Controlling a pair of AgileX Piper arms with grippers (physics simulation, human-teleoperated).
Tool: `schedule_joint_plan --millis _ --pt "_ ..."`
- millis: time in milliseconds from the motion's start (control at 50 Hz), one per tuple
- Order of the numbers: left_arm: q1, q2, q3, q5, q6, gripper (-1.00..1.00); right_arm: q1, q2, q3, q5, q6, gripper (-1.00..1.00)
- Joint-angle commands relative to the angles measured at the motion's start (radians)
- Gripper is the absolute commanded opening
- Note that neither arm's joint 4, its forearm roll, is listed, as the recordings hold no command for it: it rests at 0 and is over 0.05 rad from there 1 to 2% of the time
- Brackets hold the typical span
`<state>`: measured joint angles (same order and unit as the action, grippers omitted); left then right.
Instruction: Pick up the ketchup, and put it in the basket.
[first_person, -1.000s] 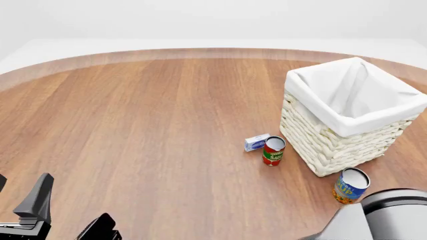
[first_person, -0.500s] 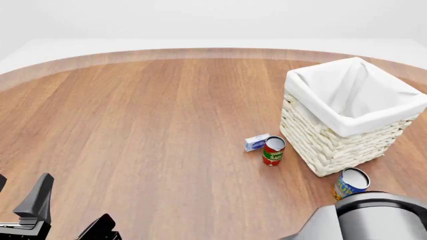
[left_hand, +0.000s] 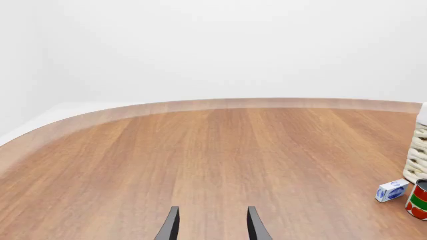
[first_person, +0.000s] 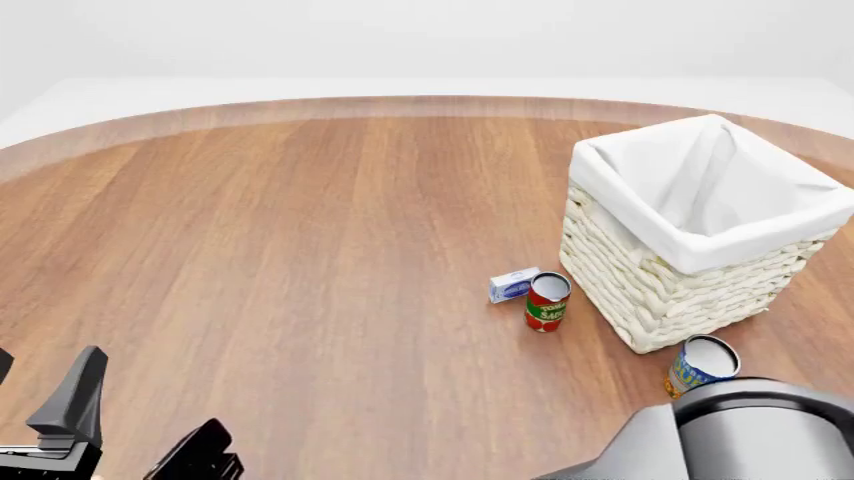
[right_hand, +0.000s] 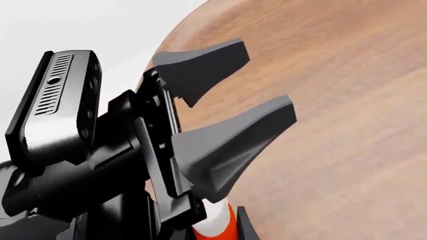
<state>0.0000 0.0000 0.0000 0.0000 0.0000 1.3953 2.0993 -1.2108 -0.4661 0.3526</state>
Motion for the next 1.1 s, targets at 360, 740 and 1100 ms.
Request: schedule_joint_plan --millis 360,740,1100 --pt "0.0 0.0 0.0 0.0 0.0 1.0 -0.057 -0.041 0.005 0.014 0.004 -1.0" --pt "0.0 0.0 0.0 0.0 0.0 1.0 -0.125 -0.053 0.01 -0.002 0.011 -1.0" --pt "0.0 0.0 0.0 0.0 0.0 1.0 -0.241 -0.091 -0.02 0.015 -0.006 -1.0"
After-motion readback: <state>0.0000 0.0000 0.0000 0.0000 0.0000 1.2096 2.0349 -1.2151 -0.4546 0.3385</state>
